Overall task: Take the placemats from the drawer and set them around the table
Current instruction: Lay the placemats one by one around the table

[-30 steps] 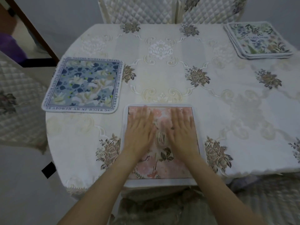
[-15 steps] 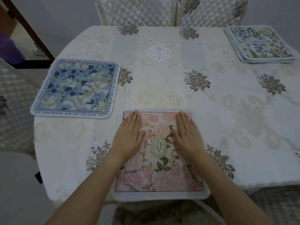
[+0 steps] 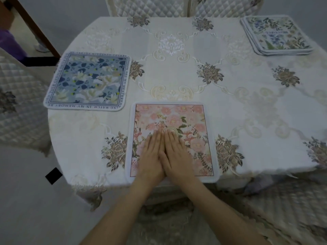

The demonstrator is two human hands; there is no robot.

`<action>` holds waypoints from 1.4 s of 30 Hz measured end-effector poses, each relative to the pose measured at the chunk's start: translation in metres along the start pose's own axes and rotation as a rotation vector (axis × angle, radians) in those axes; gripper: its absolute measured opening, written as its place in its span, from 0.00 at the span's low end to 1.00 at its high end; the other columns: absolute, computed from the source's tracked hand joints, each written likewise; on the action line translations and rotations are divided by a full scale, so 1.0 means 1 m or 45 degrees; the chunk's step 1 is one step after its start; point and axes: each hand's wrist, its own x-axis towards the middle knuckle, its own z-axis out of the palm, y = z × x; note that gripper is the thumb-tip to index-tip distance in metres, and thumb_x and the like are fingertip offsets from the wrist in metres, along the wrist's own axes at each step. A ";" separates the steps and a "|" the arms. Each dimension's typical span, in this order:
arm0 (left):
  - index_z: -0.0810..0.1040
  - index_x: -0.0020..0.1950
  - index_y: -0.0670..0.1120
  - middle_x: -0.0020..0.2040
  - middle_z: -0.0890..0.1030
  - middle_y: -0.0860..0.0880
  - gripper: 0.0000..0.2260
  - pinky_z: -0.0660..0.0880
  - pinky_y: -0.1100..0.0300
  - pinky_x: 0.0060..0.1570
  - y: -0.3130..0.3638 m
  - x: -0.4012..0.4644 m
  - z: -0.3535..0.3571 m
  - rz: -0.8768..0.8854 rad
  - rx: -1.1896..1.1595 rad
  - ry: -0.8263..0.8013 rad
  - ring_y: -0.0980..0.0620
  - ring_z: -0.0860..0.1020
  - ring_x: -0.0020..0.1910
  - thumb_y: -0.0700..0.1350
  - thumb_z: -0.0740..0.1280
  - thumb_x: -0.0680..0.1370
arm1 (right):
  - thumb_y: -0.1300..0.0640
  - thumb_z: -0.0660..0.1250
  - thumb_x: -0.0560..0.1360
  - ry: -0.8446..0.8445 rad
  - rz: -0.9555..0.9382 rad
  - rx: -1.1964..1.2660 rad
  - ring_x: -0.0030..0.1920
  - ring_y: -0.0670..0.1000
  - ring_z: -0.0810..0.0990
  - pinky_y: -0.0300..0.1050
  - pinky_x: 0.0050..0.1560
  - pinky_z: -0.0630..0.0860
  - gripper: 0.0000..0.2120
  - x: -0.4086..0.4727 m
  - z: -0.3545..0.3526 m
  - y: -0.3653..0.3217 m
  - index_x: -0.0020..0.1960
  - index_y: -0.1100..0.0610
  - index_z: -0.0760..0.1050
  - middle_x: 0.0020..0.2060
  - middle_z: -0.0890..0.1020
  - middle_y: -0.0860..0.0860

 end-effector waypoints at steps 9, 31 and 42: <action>0.45 0.78 0.41 0.79 0.44 0.44 0.28 0.43 0.52 0.75 -0.016 -0.016 0.008 0.047 0.063 -0.077 0.49 0.42 0.78 0.54 0.43 0.83 | 0.42 0.35 0.82 -0.037 -0.149 -0.342 0.78 0.48 0.43 0.51 0.76 0.46 0.30 -0.015 0.000 0.048 0.79 0.56 0.45 0.78 0.47 0.51; 0.76 0.62 0.43 0.53 0.80 0.46 0.18 0.73 0.52 0.48 0.020 -0.076 -0.158 -0.095 0.319 -0.013 0.45 0.76 0.50 0.48 0.55 0.78 | 0.54 0.60 0.81 0.191 -0.190 -0.081 0.64 0.53 0.74 0.49 0.64 0.71 0.21 -0.101 -0.138 0.018 0.72 0.58 0.68 0.65 0.76 0.53; 0.71 0.71 0.46 0.68 0.74 0.48 0.23 0.65 0.50 0.67 0.100 -0.229 -0.180 0.178 -0.008 0.264 0.45 0.71 0.69 0.52 0.55 0.79 | 0.47 0.53 0.81 0.473 -0.034 -0.208 0.66 0.56 0.73 0.57 0.64 0.72 0.23 -0.287 -0.137 -0.043 0.69 0.57 0.71 0.65 0.77 0.53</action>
